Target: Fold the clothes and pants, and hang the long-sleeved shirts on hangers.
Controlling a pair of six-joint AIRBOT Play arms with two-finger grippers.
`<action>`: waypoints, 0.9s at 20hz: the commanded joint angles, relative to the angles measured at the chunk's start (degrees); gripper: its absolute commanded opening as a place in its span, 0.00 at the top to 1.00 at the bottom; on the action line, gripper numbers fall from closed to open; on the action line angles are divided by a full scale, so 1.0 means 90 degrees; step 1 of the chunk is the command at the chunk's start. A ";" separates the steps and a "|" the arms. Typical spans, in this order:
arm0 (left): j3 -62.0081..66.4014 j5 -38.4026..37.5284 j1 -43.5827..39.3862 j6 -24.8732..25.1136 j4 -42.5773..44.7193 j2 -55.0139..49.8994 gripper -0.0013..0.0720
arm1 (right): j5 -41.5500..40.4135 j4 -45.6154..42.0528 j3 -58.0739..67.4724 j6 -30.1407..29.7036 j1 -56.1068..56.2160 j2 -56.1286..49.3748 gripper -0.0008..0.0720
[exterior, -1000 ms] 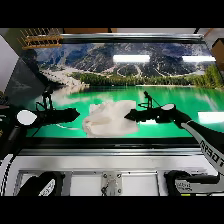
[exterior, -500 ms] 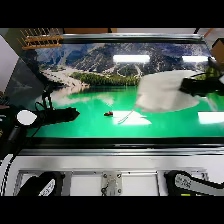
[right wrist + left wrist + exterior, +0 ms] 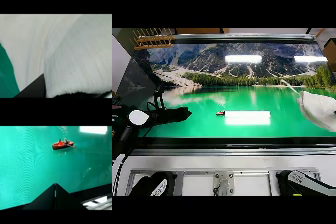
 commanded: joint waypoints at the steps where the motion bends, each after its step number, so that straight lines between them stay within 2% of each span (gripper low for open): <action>1: -0.0002 0.0000 -0.0002 -0.0015 0.0002 0.0002 0.96 | -0.0325 -0.0238 -0.1066 0.0146 -0.0257 0.0471 0.97; 7: -0.0002 -0.0012 -0.0002 -0.0012 0.0002 0.0002 0.96 | -0.0240 -0.1008 -0.1409 0.0165 -0.0323 0.0687 0.96; 8: -0.0002 -0.0012 -0.0002 -0.0015 0.0002 0.0002 0.96 | -0.0228 -0.1139 -0.1392 0.0163 -0.0393 0.0738 0.90; 10: 0.0000 -0.0029 -0.0002 -0.0012 0.0002 0.0002 0.96 | -0.0068 -0.1275 -0.1241 0.0165 -0.0663 0.0855 0.14; 11: -0.0002 -0.0032 -0.0002 -0.0012 0.0002 0.0002 0.96 | -0.0036 -0.1268 -0.1088 0.0168 -0.0845 0.0928 0.04; 13: -0.0002 -0.0027 -0.0002 -0.0012 0.0002 0.0002 0.96 | -0.0049 -0.1071 -0.0738 0.0187 -0.1078 0.1141 0.04; 15: -0.0002 -0.0022 -0.0002 -0.0010 0.0005 0.0002 0.96 | -0.0389 -0.0134 -0.0610 0.0049 -0.1037 0.1501 0.04; 18: -0.0007 -0.0022 -0.0002 -0.0010 0.0000 0.0002 0.96 | -0.0250 0.1974 -0.0619 -0.1265 -0.0267 0.2062 0.04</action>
